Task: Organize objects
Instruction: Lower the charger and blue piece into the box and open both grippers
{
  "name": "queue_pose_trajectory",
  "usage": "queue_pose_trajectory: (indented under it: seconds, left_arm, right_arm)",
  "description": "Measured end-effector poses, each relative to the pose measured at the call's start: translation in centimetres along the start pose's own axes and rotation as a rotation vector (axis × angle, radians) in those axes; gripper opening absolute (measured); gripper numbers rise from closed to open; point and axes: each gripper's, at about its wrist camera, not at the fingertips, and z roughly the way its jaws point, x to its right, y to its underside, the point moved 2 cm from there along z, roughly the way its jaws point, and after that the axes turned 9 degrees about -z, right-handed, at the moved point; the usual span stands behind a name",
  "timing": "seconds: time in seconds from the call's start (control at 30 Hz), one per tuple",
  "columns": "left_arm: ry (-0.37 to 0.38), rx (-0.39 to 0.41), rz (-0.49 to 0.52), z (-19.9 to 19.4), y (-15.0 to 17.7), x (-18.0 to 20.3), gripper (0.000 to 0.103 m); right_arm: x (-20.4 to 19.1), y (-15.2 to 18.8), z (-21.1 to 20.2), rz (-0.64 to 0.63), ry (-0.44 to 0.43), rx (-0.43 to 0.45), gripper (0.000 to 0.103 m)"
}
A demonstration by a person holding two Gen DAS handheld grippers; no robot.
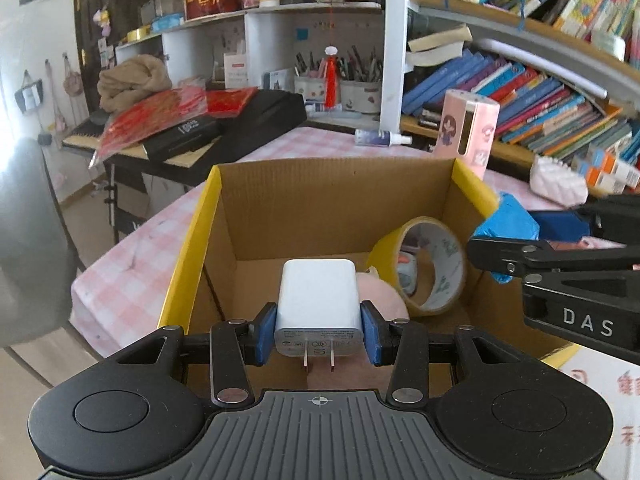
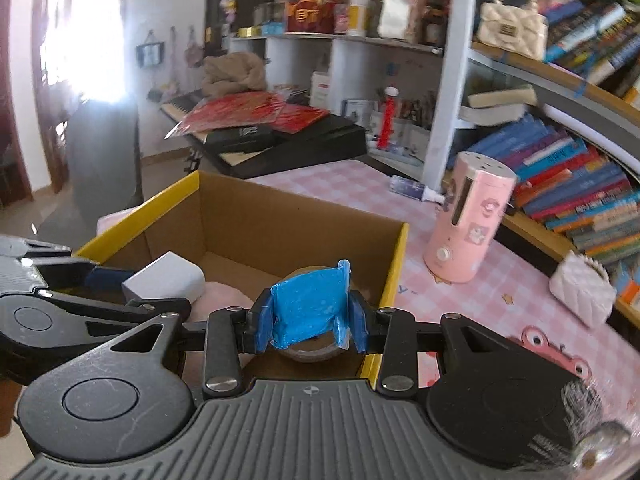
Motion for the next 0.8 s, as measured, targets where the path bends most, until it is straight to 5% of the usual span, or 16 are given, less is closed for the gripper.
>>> queue_pose_trajectory:
  seconds: [0.8]
  left_arm:
    - [-0.068,0.010,0.016,1.6,-0.7,0.5,0.049]
  right_arm:
    - [-1.6,0.7,5.3,-0.239,-0.158,-0.147,0.036]
